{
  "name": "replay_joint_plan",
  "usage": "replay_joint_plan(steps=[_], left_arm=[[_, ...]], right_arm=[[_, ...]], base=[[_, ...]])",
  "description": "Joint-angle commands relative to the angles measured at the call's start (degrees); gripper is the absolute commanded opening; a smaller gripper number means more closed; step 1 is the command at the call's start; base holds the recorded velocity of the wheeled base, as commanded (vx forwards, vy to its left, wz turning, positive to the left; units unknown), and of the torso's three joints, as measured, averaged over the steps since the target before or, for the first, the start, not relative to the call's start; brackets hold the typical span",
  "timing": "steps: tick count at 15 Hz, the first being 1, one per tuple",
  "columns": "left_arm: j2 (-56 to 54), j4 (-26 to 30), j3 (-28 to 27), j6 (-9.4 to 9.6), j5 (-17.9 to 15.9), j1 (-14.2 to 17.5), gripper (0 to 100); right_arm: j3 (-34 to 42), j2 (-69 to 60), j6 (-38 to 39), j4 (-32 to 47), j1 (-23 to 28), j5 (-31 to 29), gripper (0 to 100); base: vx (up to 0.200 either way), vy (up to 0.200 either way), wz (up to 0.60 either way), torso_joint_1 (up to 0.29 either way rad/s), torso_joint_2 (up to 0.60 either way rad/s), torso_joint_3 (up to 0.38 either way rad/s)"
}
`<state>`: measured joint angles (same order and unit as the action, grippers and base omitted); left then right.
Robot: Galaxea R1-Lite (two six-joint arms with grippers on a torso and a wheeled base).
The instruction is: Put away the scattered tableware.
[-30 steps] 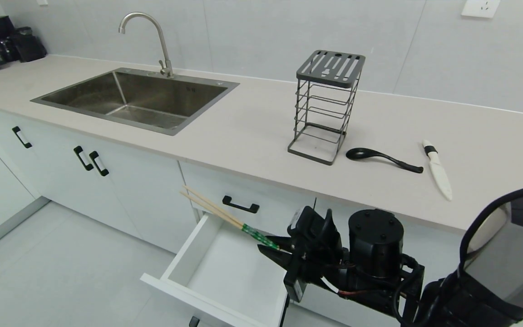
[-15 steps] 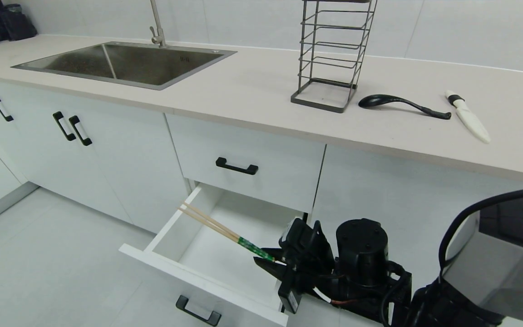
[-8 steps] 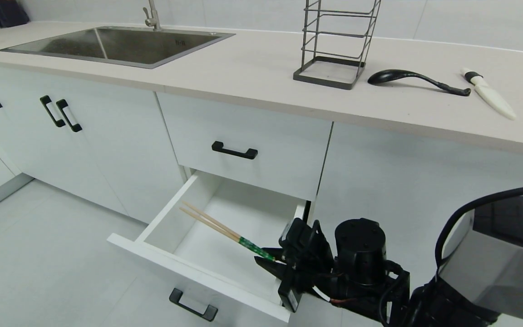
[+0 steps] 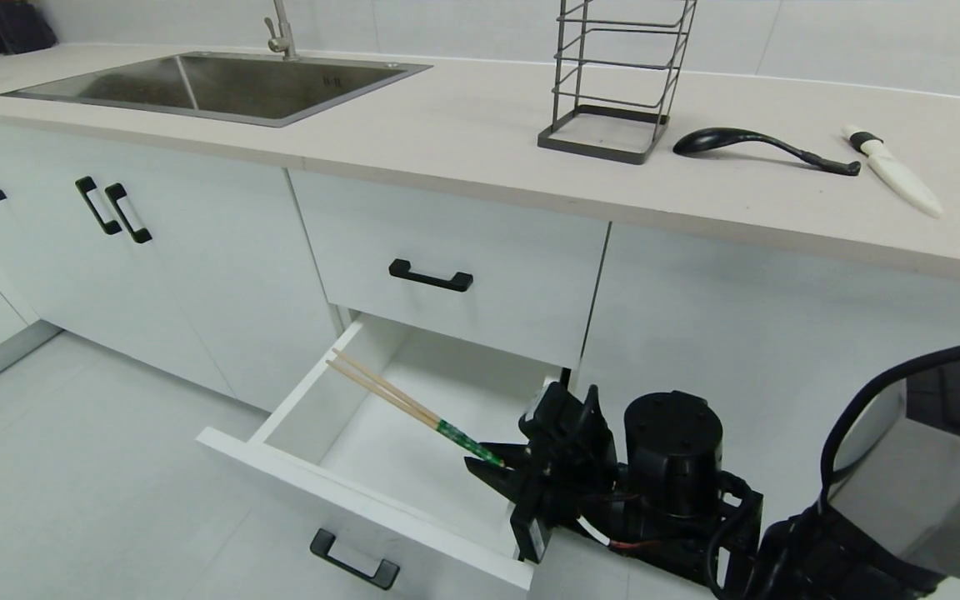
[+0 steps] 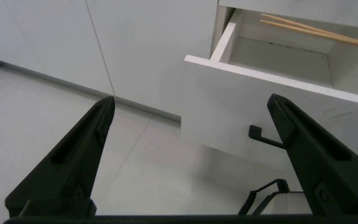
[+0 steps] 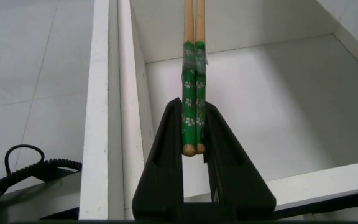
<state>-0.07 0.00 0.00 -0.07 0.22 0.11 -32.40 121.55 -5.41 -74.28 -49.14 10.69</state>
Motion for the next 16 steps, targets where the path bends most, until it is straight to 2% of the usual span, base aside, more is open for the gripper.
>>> replay_joint_plan(steps=[1,2,4,7,10,16], left_arm=[[0.07,0.00,0.00,-0.01,0.04,-0.02,100],[0.07,0.00,0.00,-0.01,0.04,-0.02,100],[0.07,0.00,0.00,-0.01,0.04,0.07,100],[0.07,0.00,0.00,-0.01,0.04,-0.02,100],[0.07,0.00,0.00,-0.01,0.04,0.07,100],[0.07,0.00,0.00,-0.01,0.04,0.07,100]], right_arm=[[-0.56,-0.97,0.05,0.19,-0.08,-0.06,0],[-2.23,-1.67,1.81,0.98,-0.08,-2.61,0],[-3.19,-3.60,2.34,4.40,-0.08,-4.01,0],[-6.36,-11.16,2.42,19.70,-1.13,-4.10,0],[-8.55,-11.34,2.34,22.25,-1.22,-4.01,0],[-13.39,-11.25,1.72,34.73,-2.36,-5.42,0]], base=[[0.000,0.000,0.00,0.000,0.00,0.000],[0.000,0.000,0.00,0.000,0.00,0.000],[0.000,0.000,0.00,0.000,0.00,0.000],[0.000,0.000,0.00,0.000,0.00,0.000],[0.000,0.000,0.00,0.000,0.00,0.000],[0.000,0.000,0.00,0.000,0.00,0.000]])
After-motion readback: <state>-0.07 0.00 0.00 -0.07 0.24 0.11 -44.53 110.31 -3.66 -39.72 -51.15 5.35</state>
